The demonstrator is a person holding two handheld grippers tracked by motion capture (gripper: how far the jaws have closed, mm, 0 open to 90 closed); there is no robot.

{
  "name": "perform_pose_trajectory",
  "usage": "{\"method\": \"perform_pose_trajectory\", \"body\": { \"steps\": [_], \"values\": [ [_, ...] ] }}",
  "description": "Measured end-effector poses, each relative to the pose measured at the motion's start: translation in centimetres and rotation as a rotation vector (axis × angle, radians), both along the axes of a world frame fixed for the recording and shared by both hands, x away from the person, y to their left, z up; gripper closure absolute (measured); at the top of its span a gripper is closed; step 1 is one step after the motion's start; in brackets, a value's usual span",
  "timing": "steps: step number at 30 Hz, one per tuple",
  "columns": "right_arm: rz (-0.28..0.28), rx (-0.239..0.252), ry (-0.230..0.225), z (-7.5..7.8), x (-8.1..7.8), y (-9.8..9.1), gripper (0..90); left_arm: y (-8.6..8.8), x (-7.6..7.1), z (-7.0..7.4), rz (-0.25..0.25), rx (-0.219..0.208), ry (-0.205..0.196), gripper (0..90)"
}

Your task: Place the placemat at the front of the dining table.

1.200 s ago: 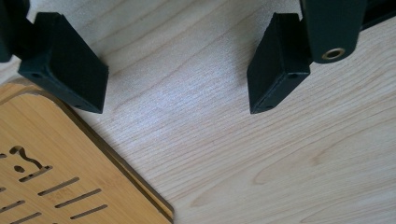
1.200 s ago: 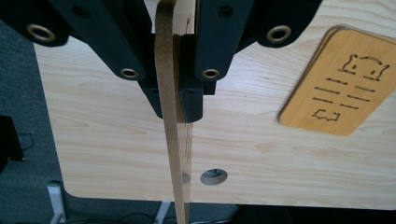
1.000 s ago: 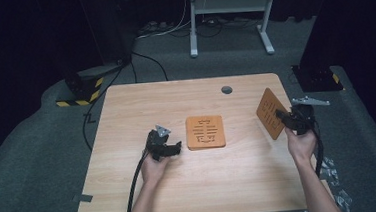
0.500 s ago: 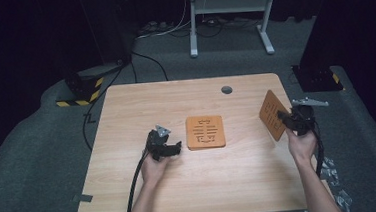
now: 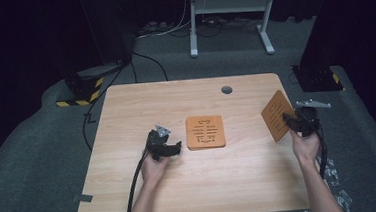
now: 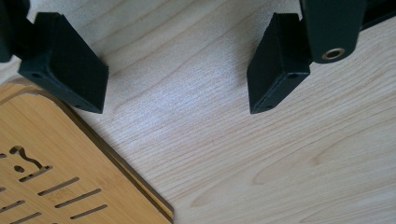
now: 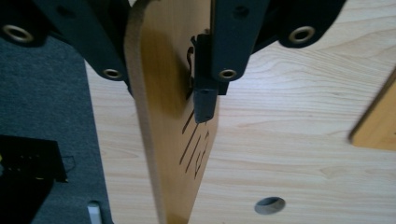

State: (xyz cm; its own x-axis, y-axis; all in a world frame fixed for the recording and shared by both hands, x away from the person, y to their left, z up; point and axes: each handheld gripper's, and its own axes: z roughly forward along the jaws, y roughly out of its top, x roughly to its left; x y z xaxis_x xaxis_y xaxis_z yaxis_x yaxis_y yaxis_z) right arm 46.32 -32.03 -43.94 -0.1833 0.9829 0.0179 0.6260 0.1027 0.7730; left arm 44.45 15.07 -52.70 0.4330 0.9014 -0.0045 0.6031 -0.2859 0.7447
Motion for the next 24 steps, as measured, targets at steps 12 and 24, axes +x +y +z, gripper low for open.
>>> {"method": "perform_pose_trajectory", "body": {
  "steps": [12,24],
  "values": [
    [-0.063,-0.042,0.017,-1.2,0.4,-0.9,59.5,0.0,0.0,0.0,0.0,0.0,0.0,20.6],
    [-0.146,-0.095,0.006,-1.9,0.3,-1.8,41.2,0.0,0.0,0.0,0.006,0.0,0.0,20.7]
  ]
}}
